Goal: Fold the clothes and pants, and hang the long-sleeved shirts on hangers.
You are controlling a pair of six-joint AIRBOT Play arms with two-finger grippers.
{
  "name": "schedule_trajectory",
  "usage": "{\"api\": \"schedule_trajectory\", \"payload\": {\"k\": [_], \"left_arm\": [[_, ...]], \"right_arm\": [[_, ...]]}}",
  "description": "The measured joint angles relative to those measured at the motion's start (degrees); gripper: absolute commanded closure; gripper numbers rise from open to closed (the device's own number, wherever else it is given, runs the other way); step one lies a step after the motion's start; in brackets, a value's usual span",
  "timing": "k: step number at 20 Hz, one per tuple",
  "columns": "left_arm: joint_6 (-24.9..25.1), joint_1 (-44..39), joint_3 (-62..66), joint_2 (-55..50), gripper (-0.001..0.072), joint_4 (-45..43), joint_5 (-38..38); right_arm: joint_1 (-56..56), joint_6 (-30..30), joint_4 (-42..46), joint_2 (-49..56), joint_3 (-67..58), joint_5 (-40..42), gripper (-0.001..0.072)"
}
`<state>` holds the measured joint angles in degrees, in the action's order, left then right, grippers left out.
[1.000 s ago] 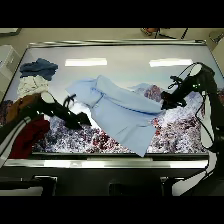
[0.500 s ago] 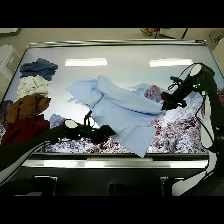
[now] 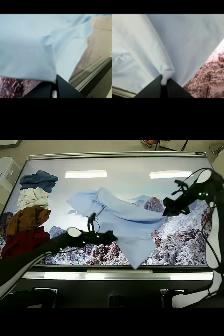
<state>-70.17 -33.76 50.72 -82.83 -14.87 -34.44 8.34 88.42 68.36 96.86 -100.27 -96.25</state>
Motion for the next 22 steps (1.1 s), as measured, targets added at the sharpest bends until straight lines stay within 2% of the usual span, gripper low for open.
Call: {"api": "schedule_trajectory", "payload": {"k": [4,8,10,13,16,19,22], "left_arm": [[6.8,9.22,10.97,14.91,0.0689,-8.44,-1.11],[9.6,19.58,26.88,28.2,0.0688,-11.56,1.22],[10.49,22.82,33.51,32.87,0.0689,-12.13,1.66],[11.89,25.14,40.65,37.4,0.0689,-12.7,2.58],[15.39,25.97,44.81,39.5,0.0689,-12.92,3.28],[17.31,26.36,46.38,39.89,0.0689,-14.53,3.98],[15.43,26.53,44.54,38.82,0.0689,-20.7,3.98]], "right_arm": [[0.02,-2.82,-0.2,-11.47,-3.34,13.0,0.0674],[0.0,-6.14,-0.46,-26.95,-6.71,27.76,0.0674],[0.0,-7.02,-0.94,-34.49,-7.37,32.41,0.0674],[0.0,-7.69,-1.03,-43.39,-7.74,36.83,0.0674],[0.0,-8.04,-0.68,-49.27,-7.89,41.68,0.0674],[0.02,-8.28,-0.66,-51.41,-7.96,44.33,0.0674],[0.0,-8.28,-0.7,-49.07,-7.76,42.01,0.0674]]}}
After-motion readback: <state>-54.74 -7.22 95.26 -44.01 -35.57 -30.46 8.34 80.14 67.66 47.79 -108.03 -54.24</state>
